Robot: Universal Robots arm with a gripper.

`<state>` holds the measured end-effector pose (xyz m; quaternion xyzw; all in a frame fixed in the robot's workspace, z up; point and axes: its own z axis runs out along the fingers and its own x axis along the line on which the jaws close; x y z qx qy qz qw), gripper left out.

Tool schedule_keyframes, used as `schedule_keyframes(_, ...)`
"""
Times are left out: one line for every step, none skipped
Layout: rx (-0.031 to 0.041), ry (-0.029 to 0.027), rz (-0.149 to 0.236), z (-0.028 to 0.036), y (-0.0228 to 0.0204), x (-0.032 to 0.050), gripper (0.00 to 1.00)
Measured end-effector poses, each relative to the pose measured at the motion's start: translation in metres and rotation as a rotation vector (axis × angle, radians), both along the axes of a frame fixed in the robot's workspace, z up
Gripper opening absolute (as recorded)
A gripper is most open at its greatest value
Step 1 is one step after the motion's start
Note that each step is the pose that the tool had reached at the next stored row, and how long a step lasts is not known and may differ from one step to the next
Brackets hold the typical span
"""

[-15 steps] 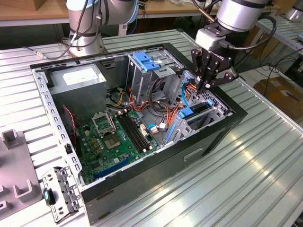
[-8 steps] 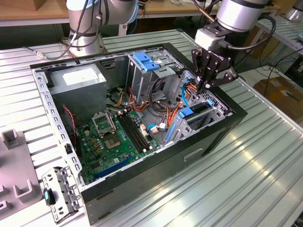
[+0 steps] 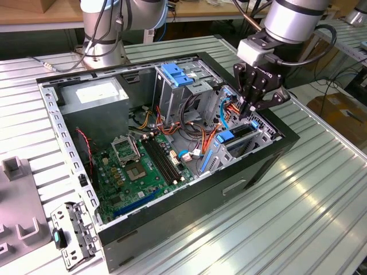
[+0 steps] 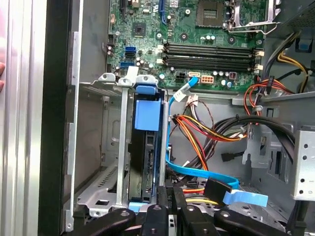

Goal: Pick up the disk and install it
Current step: 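Insert the first disk wire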

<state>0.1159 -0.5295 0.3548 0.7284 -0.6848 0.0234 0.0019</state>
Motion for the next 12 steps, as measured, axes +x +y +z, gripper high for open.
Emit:
schedule_keyframes(0.0002, -0.0037, -0.001, -0.0004, 0.0000, -0.0021, 0.16)
schedule_keyframes(0.0001, -0.0057, -0.005, -0.0007, 0.0000, -0.0021, 0.16)
schedule_keyframes(-0.0001, -0.0066, -0.016, -0.0009, 0.0000, -0.0020, 0.16)
schedule_keyframes(-0.0002, -0.0072, -0.032, -0.0011, 0.0000, -0.0021, 0.16)
schedule_keyframes(-0.0003, -0.0078, -0.044, -0.0012, 0.0000, -0.0021, 0.16)
schedule_keyframes(-0.0003, -0.0085, -0.054, -0.0013, 0.0000, -0.0021, 0.16)
schedule_keyframes(-0.0002, -0.0090, -0.058, -0.0014, 0.0000, -0.0021, 0.16)
schedule_keyframes(-0.0001, -0.0098, -0.060, -0.0014, 0.0000, -0.0021, 0.16)
schedule_keyframes(0.0004, -0.0106, -0.060, -0.0014, -0.0001, -0.0022, 0.16)
schedule_keyframes(0.0006, -0.0106, -0.060, -0.0015, 0.0000, -0.0022, 0.16)
schedule_keyframes(0.0006, -0.0106, -0.060, -0.0014, 0.0000, -0.0022, 0.16)
schedule_keyframes(0.0006, -0.0107, -0.060, -0.0014, -0.0001, -0.0022, 0.16)
